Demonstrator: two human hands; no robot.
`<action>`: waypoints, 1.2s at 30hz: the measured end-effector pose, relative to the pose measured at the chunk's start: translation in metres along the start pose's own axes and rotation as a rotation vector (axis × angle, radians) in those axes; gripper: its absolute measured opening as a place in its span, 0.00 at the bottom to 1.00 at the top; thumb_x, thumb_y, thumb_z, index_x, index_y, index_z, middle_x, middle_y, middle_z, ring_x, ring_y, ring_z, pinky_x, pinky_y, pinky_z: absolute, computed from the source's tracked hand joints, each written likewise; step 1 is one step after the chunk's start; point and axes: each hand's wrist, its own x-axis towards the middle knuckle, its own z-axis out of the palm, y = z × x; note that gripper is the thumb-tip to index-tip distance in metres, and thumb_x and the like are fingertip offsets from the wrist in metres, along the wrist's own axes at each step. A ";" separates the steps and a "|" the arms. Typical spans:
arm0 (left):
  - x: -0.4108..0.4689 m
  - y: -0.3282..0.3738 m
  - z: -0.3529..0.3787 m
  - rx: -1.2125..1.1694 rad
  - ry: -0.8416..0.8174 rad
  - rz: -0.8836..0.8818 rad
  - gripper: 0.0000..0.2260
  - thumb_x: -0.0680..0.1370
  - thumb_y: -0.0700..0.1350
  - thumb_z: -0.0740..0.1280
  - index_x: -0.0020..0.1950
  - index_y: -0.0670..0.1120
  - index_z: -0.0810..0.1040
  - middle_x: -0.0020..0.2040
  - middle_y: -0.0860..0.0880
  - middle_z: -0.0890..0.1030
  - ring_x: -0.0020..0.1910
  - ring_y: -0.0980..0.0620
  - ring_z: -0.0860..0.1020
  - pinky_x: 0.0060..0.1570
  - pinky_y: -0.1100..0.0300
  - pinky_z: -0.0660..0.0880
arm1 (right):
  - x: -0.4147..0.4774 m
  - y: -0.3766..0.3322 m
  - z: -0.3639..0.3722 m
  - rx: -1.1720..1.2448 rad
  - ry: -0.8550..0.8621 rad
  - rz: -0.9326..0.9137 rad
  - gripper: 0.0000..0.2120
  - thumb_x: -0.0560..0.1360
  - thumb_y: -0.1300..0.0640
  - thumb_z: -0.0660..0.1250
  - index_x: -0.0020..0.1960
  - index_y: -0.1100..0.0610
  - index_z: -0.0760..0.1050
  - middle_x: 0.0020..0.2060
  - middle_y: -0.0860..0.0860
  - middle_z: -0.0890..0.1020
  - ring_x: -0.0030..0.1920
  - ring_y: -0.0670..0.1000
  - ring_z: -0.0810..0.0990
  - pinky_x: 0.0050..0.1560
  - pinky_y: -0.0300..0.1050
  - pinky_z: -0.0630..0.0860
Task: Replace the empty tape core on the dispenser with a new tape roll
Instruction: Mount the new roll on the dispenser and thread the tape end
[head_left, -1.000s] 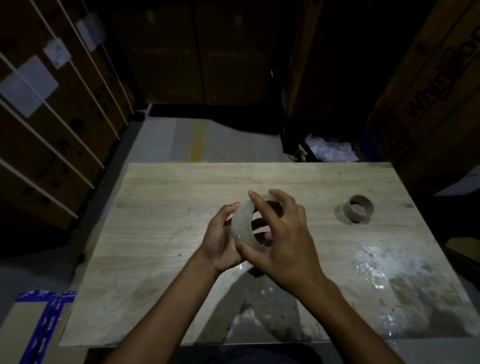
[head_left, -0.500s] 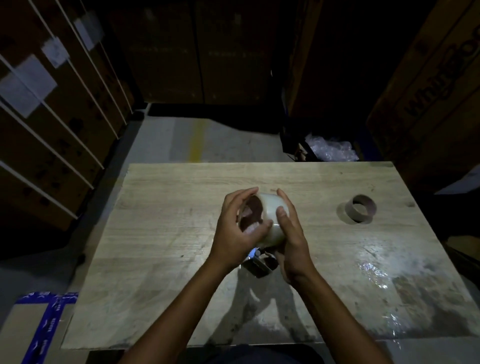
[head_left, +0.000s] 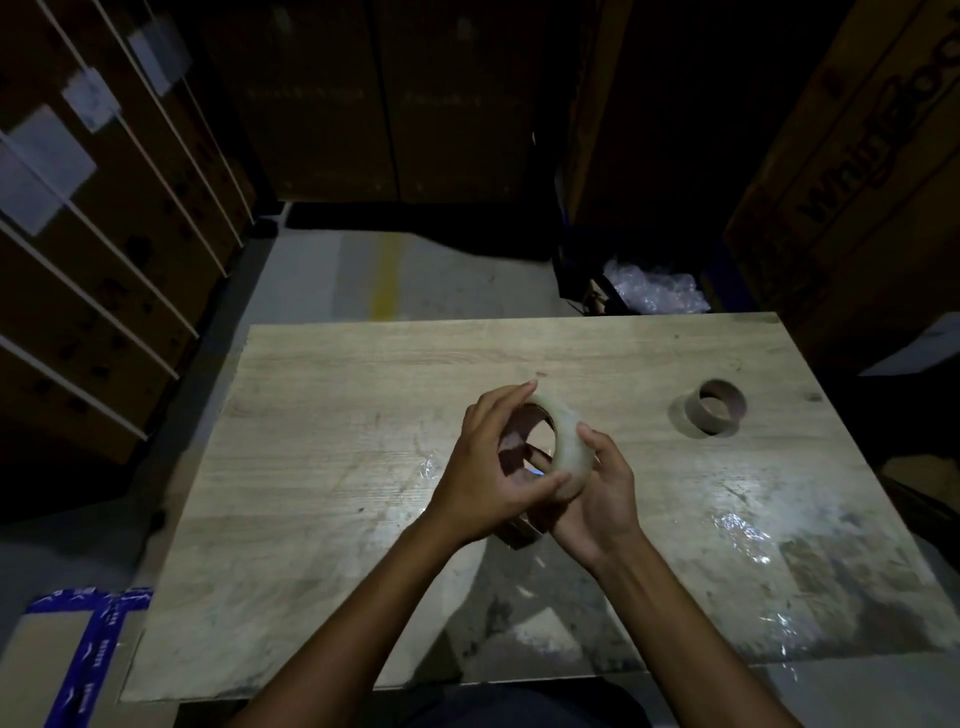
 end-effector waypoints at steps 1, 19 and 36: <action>0.000 -0.006 0.001 -0.065 -0.029 -0.061 0.38 0.68 0.49 0.79 0.75 0.50 0.67 0.69 0.53 0.71 0.69 0.58 0.71 0.64 0.68 0.71 | 0.003 0.001 -0.007 -0.008 0.010 0.002 0.27 0.76 0.48 0.60 0.67 0.66 0.74 0.64 0.68 0.73 0.66 0.64 0.70 0.74 0.58 0.59; -0.036 -0.126 0.062 -0.547 0.235 -1.212 0.05 0.76 0.40 0.68 0.45 0.40 0.74 0.32 0.41 0.74 0.26 0.48 0.70 0.30 0.56 0.69 | 0.030 0.014 -0.090 -0.897 0.365 -0.215 0.22 0.73 0.51 0.68 0.67 0.48 0.72 0.58 0.55 0.77 0.50 0.54 0.80 0.41 0.47 0.79; -0.009 -0.130 0.095 -0.737 0.552 -1.291 0.12 0.71 0.40 0.71 0.52 0.37 0.77 0.42 0.39 0.80 0.37 0.43 0.79 0.32 0.56 0.73 | 0.088 -0.016 -0.064 -1.434 0.018 0.323 0.09 0.77 0.47 0.65 0.50 0.51 0.79 0.48 0.53 0.81 0.46 0.55 0.78 0.45 0.48 0.73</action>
